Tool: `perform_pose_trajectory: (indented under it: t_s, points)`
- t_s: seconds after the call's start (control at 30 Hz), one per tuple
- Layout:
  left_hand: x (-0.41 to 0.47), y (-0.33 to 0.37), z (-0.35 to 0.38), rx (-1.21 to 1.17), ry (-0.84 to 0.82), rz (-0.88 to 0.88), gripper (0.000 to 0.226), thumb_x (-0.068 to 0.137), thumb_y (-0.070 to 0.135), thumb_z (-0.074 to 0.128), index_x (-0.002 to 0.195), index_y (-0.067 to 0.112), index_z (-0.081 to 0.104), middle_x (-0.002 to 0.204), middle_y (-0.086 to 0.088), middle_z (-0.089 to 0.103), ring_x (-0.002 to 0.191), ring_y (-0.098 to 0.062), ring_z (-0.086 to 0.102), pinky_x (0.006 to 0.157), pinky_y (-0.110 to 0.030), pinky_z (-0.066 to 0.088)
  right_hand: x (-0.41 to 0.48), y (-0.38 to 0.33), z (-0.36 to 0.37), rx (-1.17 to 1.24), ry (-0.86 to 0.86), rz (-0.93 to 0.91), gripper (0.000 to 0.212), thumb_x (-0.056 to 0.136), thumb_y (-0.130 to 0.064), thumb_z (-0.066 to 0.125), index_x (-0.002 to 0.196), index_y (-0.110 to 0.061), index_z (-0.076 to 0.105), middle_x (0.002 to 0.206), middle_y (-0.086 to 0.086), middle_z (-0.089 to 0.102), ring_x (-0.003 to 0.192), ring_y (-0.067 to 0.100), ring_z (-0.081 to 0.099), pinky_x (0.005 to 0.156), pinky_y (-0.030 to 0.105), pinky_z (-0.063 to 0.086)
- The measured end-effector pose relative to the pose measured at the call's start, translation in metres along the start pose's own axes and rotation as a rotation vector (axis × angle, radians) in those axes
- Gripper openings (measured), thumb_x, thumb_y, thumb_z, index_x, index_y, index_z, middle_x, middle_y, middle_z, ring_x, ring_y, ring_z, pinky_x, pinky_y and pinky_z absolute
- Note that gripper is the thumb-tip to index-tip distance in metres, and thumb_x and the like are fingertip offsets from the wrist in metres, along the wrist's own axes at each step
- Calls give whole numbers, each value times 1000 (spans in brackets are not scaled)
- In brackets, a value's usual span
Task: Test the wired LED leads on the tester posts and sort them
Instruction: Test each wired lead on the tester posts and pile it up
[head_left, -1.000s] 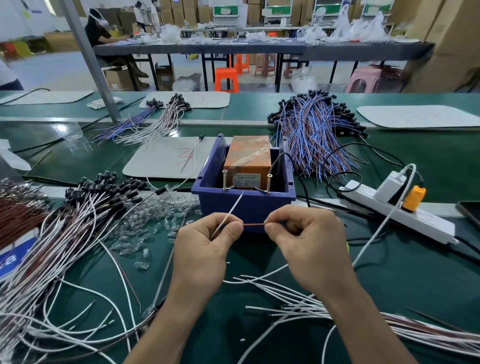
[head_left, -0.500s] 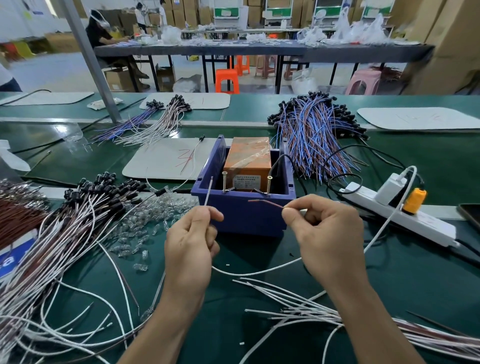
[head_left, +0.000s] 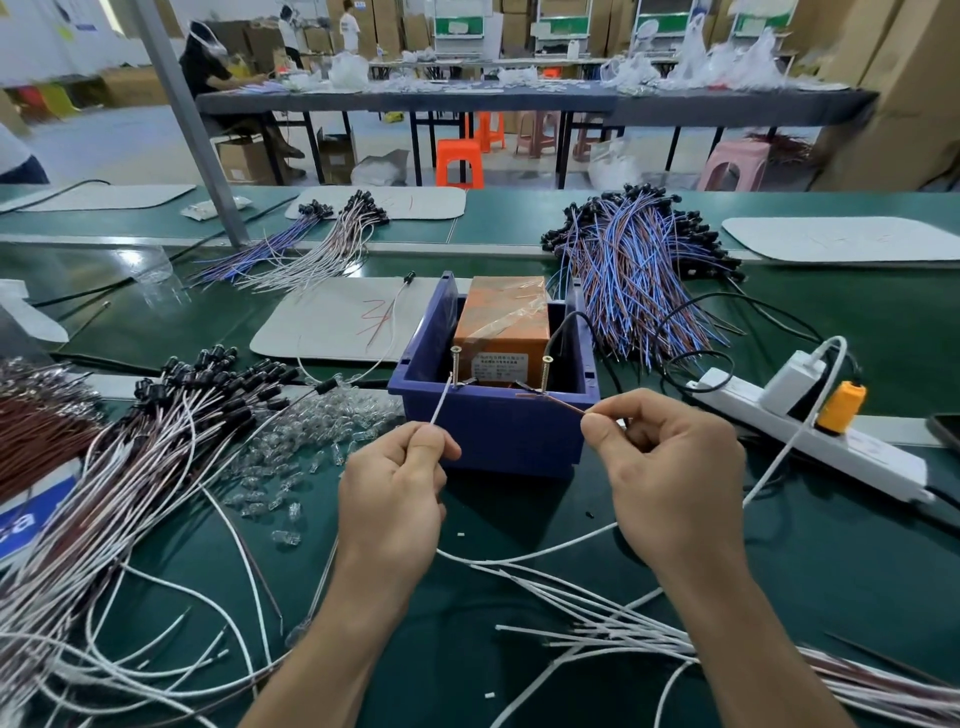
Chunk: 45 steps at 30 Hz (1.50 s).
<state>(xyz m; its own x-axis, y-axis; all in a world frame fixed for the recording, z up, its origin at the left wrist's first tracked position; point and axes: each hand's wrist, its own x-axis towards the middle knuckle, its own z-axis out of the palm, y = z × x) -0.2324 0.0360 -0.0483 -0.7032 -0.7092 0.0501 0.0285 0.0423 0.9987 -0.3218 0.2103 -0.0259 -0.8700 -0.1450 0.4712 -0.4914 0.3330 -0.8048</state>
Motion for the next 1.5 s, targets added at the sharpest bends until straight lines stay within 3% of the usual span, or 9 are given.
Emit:
perform_pose_trajectory:
  t_s: [0.17,0.37,0.57,0.7,0.77,1.0,1.07,1.27,1.5]
  points:
    - [-3,0,-1,23,-21,36,29,89,29,53,67,17,67,50,9,34,43,-12,26,45,-25,23,0,-1,0,-7,14,4,19,85,-24,80,86,-38,67,49,-13,53,45,10,43,52,25,33]
    - [-3,-1,-1,61,-32,42,38,101,14,52,66,18,67,51,10,33,44,-13,25,48,-29,21,1,-2,1,-20,28,-17,17,87,-26,79,86,-37,67,51,-8,54,44,11,41,49,27,35]
    - [-6,0,-2,79,-32,59,37,101,16,53,67,17,67,50,9,33,45,-14,25,49,-32,22,1,-2,2,-27,37,-18,15,87,-27,78,84,-35,67,52,-5,56,45,14,43,49,30,39]
    - [-8,2,-1,77,-28,66,30,88,31,53,66,18,67,50,9,34,47,-15,26,52,-37,25,1,-1,1,-32,49,-16,18,87,-25,78,75,-31,67,50,-8,54,44,12,42,48,28,35]
    - [-8,2,-1,66,-35,67,30,85,34,52,65,18,66,50,8,34,47,-15,26,52,-35,24,1,-1,1,-42,54,-22,18,87,-26,78,74,-31,67,51,-11,54,45,11,43,47,21,32]
    - [-7,1,-2,52,-44,53,29,84,35,53,65,18,67,50,8,33,46,-15,25,49,-32,22,2,-3,4,-35,41,-30,8,85,-33,73,83,-36,66,50,-11,53,44,11,43,46,20,31]
    - [-7,1,-1,44,-42,49,29,84,35,53,66,17,67,50,8,33,46,-15,24,49,-33,22,1,-4,6,-42,43,-29,6,85,-36,71,85,-37,65,50,-12,53,44,11,43,46,25,33]
    - [-9,2,-2,54,-44,51,29,84,35,53,66,18,68,51,8,35,47,-15,26,50,-34,23,2,-1,9,-69,86,-19,20,87,-27,75,72,-30,63,50,-15,56,41,10,44,45,17,34]
    - [-10,5,-1,32,-56,53,29,84,33,53,65,16,67,51,7,32,47,-14,24,48,-31,22,0,-4,12,-74,99,-13,21,87,-26,74,70,-28,62,49,-17,56,42,9,45,46,14,33]
